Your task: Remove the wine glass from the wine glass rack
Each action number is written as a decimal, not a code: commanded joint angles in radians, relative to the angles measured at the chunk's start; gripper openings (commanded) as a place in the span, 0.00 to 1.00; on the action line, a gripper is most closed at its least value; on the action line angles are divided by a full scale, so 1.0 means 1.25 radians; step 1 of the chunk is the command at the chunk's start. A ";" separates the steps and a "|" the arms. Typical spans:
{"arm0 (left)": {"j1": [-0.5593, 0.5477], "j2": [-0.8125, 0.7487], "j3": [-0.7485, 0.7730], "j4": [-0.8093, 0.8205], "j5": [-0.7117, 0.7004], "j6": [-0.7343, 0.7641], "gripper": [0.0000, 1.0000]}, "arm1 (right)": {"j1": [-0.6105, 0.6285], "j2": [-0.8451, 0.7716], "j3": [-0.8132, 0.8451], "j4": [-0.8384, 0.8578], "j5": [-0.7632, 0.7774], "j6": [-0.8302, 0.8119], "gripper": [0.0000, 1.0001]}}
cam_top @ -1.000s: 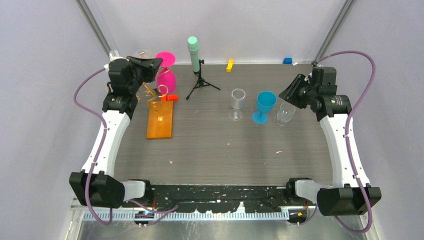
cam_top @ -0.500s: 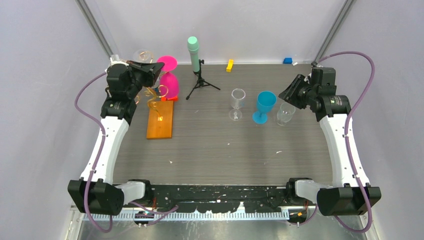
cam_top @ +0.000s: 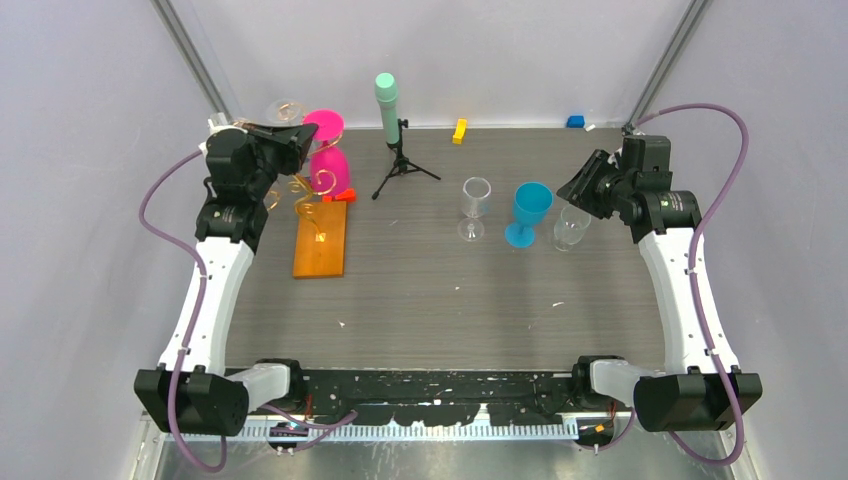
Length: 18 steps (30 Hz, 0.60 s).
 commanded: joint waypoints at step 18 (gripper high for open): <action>0.020 0.010 -0.026 0.149 -0.147 -0.110 0.00 | 0.001 -0.025 -0.011 0.029 0.007 -0.005 0.39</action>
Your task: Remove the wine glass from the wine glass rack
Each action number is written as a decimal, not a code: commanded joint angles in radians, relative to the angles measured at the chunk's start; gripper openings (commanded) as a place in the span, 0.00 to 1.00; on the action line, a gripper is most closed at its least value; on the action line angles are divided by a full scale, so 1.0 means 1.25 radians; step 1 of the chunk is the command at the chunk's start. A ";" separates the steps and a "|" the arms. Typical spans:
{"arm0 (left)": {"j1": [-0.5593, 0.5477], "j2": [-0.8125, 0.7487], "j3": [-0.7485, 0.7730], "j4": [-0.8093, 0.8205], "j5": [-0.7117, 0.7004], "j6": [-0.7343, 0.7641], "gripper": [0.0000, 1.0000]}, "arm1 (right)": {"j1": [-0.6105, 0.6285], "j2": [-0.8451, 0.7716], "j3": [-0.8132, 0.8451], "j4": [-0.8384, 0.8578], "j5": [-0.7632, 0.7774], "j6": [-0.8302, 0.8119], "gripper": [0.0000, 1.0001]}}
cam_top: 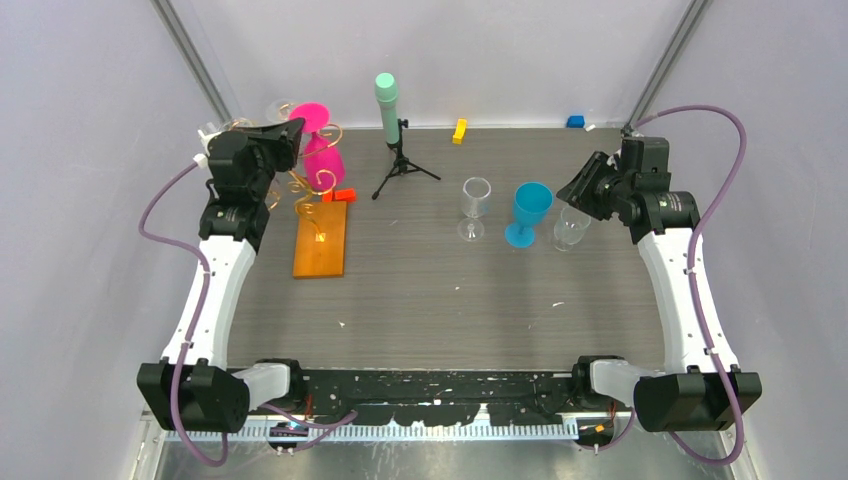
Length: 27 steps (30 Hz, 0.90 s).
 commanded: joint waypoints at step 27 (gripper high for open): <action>-0.011 0.151 0.080 0.371 0.165 -0.088 0.00 | 0.001 -0.034 -0.009 0.059 -0.060 0.008 0.58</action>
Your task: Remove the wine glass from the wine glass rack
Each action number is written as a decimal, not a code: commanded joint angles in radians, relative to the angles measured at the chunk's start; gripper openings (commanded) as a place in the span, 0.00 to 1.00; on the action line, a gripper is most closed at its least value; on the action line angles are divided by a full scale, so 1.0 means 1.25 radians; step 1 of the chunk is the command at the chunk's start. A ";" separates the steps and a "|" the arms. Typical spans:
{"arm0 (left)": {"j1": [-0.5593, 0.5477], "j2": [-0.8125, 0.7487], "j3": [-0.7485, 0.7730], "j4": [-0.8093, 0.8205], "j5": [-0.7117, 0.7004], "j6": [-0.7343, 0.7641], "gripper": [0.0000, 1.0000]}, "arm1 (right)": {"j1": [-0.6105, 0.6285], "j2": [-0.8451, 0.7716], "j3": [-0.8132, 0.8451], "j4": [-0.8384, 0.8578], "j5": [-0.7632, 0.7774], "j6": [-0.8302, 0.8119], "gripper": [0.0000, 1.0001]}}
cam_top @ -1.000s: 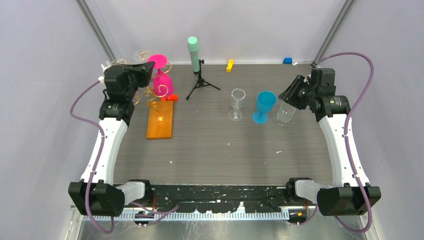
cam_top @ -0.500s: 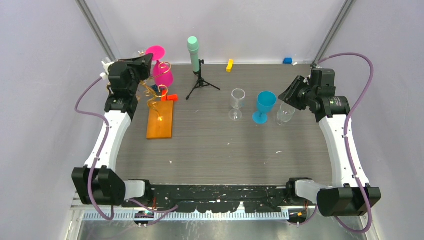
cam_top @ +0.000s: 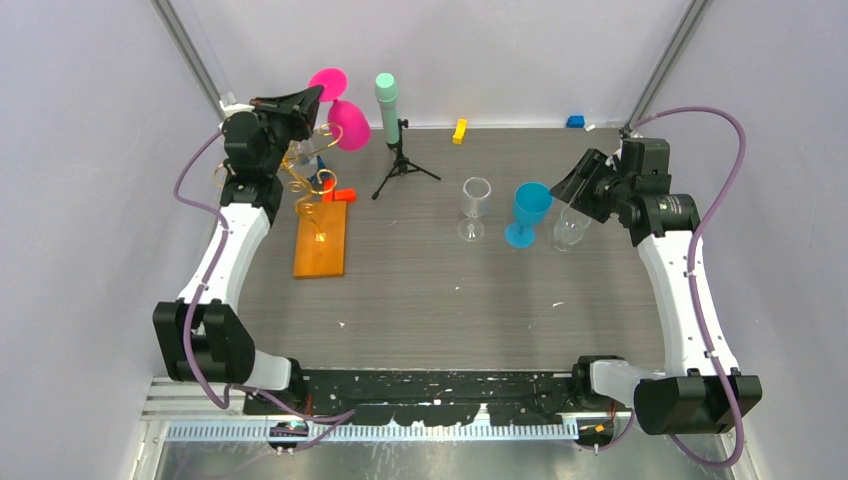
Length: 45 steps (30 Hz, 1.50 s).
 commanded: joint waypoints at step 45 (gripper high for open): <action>-0.386 -0.571 -0.310 0.069 0.040 -0.150 0.00 | 0.482 -0.178 -0.344 1.076 -0.259 0.486 0.82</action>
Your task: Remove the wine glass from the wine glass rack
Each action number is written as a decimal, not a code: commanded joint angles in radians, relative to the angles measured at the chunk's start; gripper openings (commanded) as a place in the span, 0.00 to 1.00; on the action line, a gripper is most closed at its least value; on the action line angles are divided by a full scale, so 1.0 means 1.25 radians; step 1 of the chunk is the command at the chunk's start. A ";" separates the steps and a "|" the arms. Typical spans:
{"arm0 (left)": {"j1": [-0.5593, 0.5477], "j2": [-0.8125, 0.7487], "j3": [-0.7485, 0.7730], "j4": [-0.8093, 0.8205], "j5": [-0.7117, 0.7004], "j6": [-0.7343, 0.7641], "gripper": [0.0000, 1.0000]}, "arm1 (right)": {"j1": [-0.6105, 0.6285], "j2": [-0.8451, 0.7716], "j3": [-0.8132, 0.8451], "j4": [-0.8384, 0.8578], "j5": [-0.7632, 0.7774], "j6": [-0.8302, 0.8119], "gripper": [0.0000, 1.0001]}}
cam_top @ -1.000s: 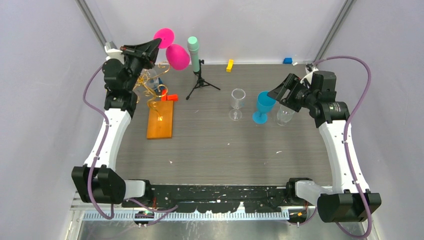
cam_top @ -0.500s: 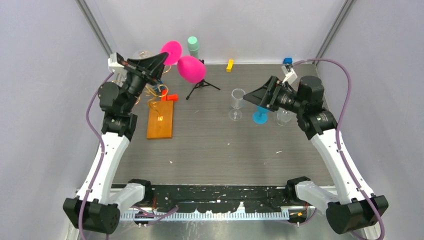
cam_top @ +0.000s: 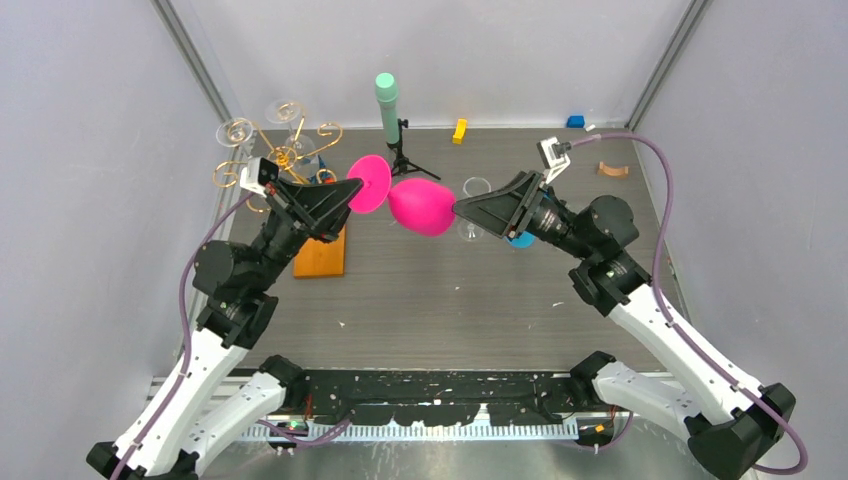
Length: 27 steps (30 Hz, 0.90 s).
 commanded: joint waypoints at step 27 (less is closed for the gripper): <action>-0.021 0.031 0.001 -0.039 -0.021 0.146 0.77 | 0.065 0.095 -0.073 0.647 -0.034 0.349 0.00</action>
